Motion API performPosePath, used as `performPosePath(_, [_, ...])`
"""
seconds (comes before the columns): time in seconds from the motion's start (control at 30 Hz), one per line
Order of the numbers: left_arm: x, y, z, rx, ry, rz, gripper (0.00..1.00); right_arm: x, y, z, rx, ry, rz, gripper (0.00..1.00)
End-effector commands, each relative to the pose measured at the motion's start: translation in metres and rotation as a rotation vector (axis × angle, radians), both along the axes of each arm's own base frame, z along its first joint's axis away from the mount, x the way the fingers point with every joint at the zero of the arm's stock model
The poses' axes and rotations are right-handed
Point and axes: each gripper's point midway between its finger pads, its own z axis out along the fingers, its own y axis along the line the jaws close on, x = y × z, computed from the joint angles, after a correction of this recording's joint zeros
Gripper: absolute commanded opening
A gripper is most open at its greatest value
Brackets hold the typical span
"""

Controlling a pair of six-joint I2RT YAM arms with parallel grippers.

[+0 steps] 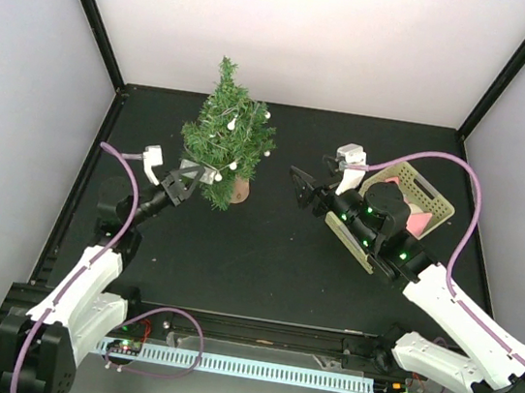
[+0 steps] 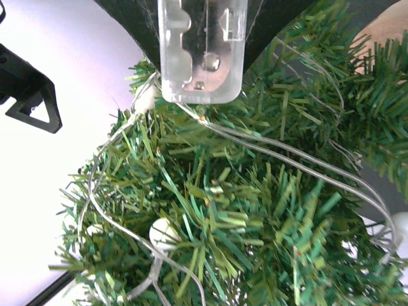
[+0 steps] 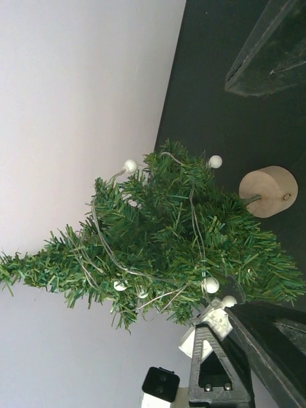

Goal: Decorate the small christmas tree
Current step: Wrap the decoration item around the Christmas tree.

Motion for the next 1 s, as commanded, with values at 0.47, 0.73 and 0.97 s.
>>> performPosePath(0.47, [-0.018, -0.025, -0.013, 0.039, 0.017, -0.088, 0.36, 0.000, -0.002, -0.005, -0.006, -0.008, -0.013, 0.89])
performPosePath(0.73, [-0.028, -0.028, -0.022, 0.077, 0.039, -0.110, 0.35, 0.000, -0.001, -0.009, -0.006, -0.002, -0.008, 0.89])
performPosePath(0.97, [-0.027, -0.023, -0.029, 0.143, 0.048, -0.074, 0.36, -0.002, 0.000, -0.019, -0.008, 0.024, 0.003, 0.88])
